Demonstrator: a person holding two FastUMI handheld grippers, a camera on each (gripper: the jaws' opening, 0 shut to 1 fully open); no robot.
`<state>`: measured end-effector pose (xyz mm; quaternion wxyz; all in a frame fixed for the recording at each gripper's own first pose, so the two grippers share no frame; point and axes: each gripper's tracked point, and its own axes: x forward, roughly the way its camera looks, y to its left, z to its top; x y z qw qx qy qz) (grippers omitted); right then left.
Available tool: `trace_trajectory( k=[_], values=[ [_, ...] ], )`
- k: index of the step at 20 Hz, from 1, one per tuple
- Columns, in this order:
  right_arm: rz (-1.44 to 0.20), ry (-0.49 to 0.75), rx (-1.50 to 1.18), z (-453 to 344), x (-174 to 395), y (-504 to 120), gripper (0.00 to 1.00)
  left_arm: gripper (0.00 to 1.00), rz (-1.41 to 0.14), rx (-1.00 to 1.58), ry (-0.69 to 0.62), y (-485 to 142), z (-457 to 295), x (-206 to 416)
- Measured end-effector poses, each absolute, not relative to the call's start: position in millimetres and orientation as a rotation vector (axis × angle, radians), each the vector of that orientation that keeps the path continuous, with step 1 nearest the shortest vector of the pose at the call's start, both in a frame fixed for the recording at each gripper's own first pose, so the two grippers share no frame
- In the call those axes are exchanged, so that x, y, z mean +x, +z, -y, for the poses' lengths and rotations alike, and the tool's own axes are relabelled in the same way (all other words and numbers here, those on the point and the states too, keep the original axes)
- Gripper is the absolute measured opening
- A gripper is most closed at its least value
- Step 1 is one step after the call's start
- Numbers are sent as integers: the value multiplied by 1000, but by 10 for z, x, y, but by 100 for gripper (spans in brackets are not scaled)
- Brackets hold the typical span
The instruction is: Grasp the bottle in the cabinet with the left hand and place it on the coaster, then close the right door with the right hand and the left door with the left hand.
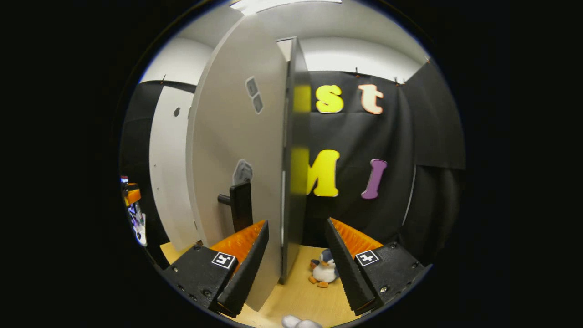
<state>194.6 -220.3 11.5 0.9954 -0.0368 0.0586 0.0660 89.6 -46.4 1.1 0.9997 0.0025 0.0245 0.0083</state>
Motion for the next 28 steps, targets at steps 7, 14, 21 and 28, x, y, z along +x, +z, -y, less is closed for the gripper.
trace_trajectory(
  k=[7,14,21,28],
  values=[
    [-102,253,-158,1602,2080,94,77,95,-51,-13,38,25,542,937],
    [-101,354,-31,960,2377,49,77,95,-44,2,118,48,328,839],
    [-69,309,10,821,2498,75,81,95,-53,2,173,-3,92,739],
    [-44,278,77,862,1934,214,81,95,-41,16,198,-1,-289,725]
  ],
)
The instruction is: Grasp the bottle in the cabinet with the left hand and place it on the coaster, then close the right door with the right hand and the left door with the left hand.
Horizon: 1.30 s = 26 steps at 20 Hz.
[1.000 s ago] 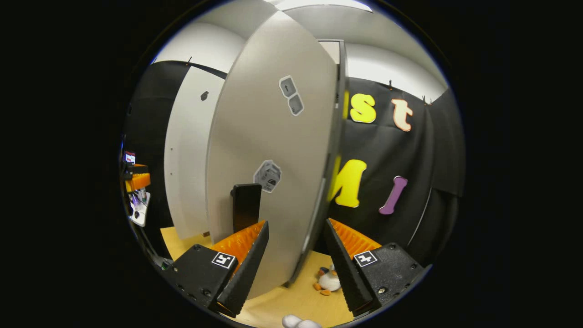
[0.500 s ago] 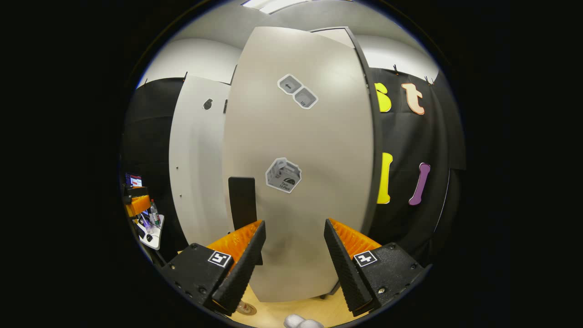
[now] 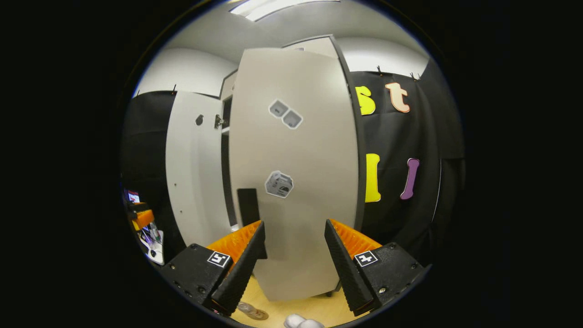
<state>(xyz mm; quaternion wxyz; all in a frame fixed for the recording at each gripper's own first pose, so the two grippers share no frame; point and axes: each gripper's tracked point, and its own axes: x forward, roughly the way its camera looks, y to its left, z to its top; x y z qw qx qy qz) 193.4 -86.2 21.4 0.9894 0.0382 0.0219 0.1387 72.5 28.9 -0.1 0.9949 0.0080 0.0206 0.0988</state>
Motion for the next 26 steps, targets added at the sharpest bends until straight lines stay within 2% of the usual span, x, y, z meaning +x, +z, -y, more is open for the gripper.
trace_trajectory(
  k=[8,14,20,26],
  values=[
    [-66,262,98,555,1088,74,80,95,-24,57,232,-25,-1228,940],
    [-97,164,61,421,501,-24,80,95,-15,55,202,-159,-1867,1520],
    [-121,71,27,376,57,-52,80,95,11,21,123,-182,-1995,2132],
    [-131,30,38,453,-98,-88,80,95,13,10,67,-223,-1942,2461]
  ],
)
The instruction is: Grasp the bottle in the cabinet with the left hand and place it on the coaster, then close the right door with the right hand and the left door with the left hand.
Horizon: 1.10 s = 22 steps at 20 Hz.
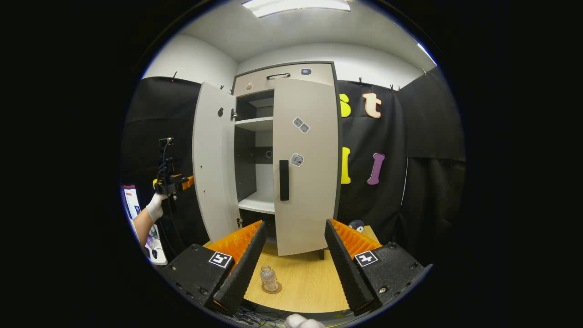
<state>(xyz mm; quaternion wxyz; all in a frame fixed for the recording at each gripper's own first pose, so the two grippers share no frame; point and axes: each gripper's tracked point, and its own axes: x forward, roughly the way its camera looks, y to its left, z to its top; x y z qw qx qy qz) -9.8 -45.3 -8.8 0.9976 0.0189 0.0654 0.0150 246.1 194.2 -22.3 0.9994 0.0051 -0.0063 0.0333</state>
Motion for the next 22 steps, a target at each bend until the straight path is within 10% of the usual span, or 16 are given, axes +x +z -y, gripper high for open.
trace_trajectory(
  k=[22],
  values=[
    [-127,-43,47,720,-285,-99,80,85,3,-42,-134,-124,-302,2632]
  ],
)
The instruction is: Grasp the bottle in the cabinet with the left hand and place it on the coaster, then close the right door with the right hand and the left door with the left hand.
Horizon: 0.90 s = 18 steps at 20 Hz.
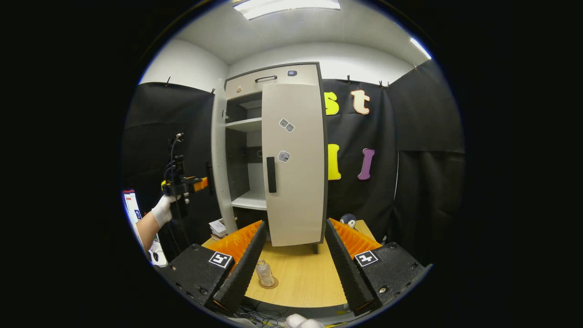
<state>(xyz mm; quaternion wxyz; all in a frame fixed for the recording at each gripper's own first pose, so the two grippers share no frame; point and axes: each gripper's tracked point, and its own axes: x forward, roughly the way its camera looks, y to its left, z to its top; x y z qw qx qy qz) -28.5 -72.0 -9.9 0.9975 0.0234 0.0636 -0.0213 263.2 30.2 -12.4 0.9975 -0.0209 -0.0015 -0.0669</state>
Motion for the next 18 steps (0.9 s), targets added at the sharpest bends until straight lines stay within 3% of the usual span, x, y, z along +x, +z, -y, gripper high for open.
trace_trajectory(
  k=[2,8,18],
  values=[
    [-130,-53,49,712,-314,-100,80,97,2,-53,-123,-102,-157,2704],
    [-113,-79,43,723,-292,-81,80,96,30,-25,-136,-23,14,2479],
    [-94,-64,77,528,-80,-70,80,96,29,-45,-153,93,-162,1292]
  ],
)
